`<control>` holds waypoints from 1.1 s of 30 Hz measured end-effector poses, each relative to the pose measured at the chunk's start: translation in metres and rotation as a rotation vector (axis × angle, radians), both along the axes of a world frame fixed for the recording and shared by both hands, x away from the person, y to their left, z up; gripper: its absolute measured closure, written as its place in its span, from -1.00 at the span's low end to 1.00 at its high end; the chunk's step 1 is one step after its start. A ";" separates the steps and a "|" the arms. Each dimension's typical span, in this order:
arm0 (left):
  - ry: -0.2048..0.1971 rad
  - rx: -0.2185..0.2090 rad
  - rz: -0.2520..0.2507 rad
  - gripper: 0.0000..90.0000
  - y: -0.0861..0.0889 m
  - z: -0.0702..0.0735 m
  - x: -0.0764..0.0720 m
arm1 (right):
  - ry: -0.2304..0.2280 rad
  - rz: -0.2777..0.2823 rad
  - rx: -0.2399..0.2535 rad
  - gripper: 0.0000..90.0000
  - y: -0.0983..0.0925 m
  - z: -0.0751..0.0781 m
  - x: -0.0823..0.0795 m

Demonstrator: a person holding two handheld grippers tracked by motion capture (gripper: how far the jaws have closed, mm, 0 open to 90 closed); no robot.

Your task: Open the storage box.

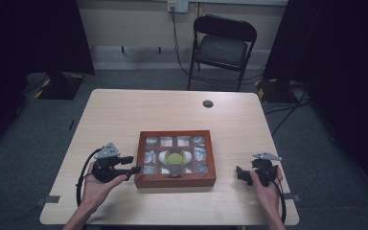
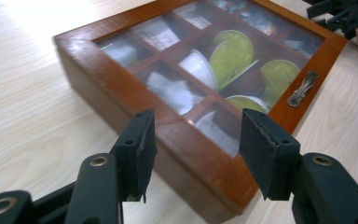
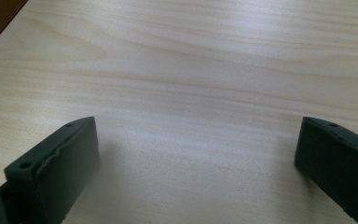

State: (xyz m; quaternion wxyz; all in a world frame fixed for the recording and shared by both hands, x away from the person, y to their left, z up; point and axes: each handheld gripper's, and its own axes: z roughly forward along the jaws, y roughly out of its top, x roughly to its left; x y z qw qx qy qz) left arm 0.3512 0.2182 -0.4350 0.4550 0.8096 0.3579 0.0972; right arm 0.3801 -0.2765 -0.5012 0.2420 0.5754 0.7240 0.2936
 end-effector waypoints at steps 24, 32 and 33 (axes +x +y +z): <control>0.014 -0.040 -0.196 0.14 -0.073 0.009 0.022 | 0.000 0.006 0.001 -1.00 0.000 0.000 0.001; 0.049 0.013 -0.273 0.24 -0.100 -0.003 0.018 | 0.000 0.009 0.000 -1.00 0.000 0.000 0.002; 0.049 0.013 -0.273 0.24 -0.101 -0.004 0.018 | -0.001 0.010 -0.001 -1.00 0.000 0.000 0.002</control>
